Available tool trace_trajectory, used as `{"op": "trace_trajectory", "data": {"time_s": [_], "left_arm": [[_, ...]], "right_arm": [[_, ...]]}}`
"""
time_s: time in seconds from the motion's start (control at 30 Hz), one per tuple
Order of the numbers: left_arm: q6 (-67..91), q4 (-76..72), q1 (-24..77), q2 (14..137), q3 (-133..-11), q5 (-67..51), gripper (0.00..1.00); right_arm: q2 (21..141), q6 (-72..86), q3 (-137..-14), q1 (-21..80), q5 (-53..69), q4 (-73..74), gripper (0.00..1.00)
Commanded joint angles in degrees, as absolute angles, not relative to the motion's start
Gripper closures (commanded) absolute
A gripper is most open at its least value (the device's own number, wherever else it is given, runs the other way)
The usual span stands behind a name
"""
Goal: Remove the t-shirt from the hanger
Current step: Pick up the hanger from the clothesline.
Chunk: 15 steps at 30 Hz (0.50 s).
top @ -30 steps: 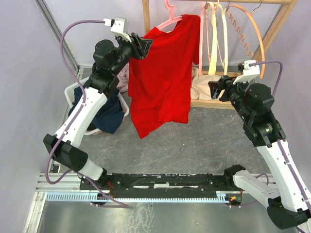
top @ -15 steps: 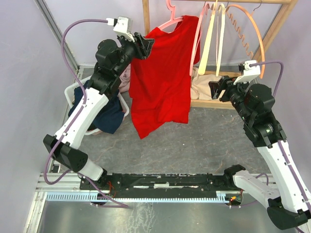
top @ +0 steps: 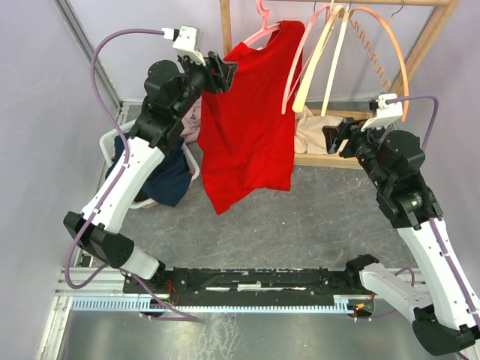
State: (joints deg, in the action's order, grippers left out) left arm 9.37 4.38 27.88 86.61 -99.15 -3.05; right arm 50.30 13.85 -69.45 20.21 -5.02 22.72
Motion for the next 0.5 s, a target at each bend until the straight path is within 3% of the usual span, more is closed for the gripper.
{"op": "trace_trajectory", "data": {"time_s": [0.0, 0.17, 0.47], "left_arm": [[7.1, 4.2, 28.2, 84.1, -99.2, -2.6, 0.39], [6.8, 4.2, 28.2, 83.6, -98.7, -3.5, 0.56], [6.1, 7.6, 28.1, 85.4, -101.9, -6.9, 0.63]], "right_arm": [[49.5, 13.7, -69.1, 20.3, -5.3, 20.3, 0.30], [49.3, 13.5, -69.0, 20.2, -5.4, 20.4, 0.30], [49.3, 13.7, -68.9, 20.3, -5.4, 20.3, 0.30]]}}
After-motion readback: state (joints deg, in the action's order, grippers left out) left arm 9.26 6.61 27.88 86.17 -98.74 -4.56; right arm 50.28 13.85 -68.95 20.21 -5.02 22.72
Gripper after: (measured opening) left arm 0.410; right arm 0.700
